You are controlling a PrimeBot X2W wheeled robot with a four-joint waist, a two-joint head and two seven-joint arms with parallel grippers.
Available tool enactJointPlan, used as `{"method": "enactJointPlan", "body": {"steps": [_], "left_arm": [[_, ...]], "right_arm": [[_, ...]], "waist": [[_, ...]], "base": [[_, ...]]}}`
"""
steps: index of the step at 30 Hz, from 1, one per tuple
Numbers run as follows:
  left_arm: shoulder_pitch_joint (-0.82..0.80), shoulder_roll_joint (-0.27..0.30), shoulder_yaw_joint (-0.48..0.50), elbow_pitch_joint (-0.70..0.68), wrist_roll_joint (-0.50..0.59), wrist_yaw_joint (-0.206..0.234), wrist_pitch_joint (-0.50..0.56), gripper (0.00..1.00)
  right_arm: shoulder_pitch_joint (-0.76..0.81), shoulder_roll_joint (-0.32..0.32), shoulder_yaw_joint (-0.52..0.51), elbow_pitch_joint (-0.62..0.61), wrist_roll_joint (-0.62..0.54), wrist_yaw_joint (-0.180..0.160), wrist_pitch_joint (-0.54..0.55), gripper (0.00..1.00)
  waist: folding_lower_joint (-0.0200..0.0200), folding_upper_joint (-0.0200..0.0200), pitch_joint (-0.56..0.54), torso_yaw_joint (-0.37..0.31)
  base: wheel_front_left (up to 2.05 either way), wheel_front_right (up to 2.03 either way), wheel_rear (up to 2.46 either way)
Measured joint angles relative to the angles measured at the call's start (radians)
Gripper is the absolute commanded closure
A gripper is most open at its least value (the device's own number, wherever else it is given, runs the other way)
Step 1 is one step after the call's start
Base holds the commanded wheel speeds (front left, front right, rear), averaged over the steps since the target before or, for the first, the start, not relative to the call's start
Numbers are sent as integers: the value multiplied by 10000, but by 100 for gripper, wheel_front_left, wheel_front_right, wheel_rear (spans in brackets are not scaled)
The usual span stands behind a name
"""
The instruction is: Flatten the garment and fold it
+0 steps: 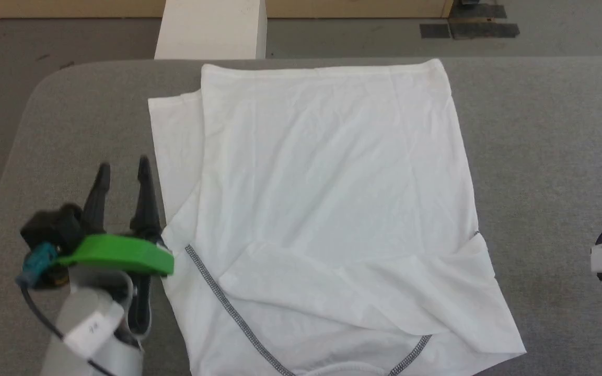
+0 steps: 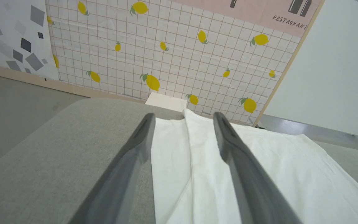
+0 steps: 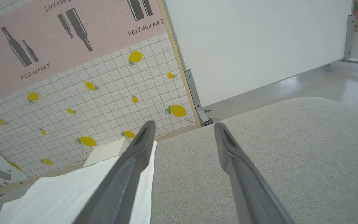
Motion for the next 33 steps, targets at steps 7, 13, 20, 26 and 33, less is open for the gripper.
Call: {"method": "enactJointPlan", "body": {"steps": [7,13,20,26,33], "left_arm": [[-3951,1204,-165,2054,-117,-265,2391,0],[-6539,2136,-161,3285,-479,-119,5451,0],[-7766,2637,-535,4017,-529,121,8470,0],[-7915,2984,-750,3956,-351,345,9118,0],[-8012,2991,-594,3710,-600,301,9037,68]], "right_arm": [[-442,13,-25,-771,6,0,309,0],[-751,17,-117,-1216,46,0,497,0],[-779,15,-385,-1475,238,0,535,0],[-868,15,-420,-1624,357,0,533,0],[-963,17,-617,-1678,399,0,535,0]], "waist": [[1,0,1087,78],[2,0,2212,-13],[2,0,3423,-211],[3,0,4187,-408],[2,0,4751,-524]], "base": [[0,0,0],[0,0,0],[0,0,0],[0,0,0],[0,0,0]]}}
